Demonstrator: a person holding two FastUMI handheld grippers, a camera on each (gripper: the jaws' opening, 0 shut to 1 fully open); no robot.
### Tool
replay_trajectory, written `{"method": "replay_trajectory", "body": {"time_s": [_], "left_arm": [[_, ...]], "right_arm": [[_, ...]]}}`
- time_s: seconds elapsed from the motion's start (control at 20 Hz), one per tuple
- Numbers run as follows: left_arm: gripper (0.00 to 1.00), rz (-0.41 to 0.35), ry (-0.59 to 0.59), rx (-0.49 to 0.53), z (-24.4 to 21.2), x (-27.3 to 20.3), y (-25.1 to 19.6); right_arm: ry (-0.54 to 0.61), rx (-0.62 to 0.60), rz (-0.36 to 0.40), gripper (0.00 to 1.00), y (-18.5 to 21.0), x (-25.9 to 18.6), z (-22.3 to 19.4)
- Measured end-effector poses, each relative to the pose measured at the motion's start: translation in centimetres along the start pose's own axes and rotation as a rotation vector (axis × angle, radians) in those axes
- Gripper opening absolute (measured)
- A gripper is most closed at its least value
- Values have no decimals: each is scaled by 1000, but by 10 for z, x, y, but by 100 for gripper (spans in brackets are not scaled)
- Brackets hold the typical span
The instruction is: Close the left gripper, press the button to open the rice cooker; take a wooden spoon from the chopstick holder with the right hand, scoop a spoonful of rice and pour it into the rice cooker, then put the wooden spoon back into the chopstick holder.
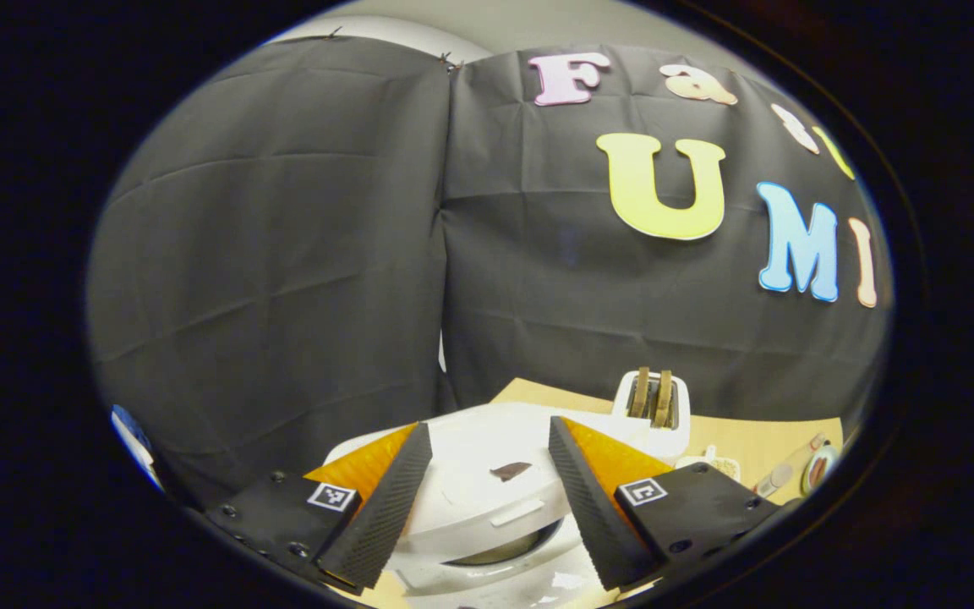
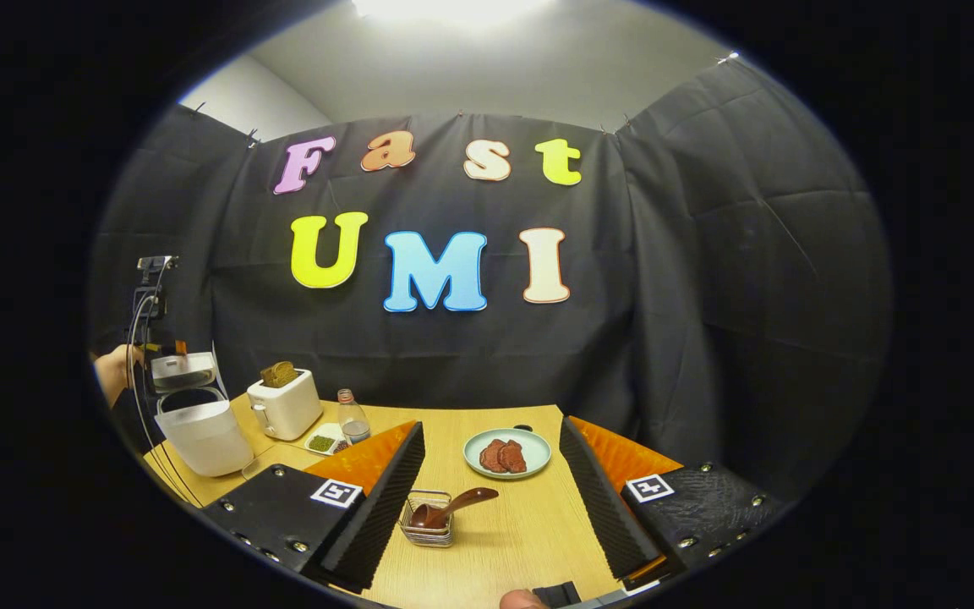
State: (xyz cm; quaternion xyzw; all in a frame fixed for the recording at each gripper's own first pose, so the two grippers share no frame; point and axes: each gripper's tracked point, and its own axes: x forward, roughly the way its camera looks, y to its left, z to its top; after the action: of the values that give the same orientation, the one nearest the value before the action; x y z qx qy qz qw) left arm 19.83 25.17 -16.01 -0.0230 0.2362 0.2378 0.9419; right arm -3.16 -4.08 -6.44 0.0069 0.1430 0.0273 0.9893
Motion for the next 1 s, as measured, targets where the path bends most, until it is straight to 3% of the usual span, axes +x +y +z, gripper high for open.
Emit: {"method": "replay_trajectory", "body": {"time_s": [1.0], "left_arm": [[97, -5, 148, 33, -93, 1, -20]], "right_arm": [[24, 31, -5, 98, -17, 7, -13]]}}
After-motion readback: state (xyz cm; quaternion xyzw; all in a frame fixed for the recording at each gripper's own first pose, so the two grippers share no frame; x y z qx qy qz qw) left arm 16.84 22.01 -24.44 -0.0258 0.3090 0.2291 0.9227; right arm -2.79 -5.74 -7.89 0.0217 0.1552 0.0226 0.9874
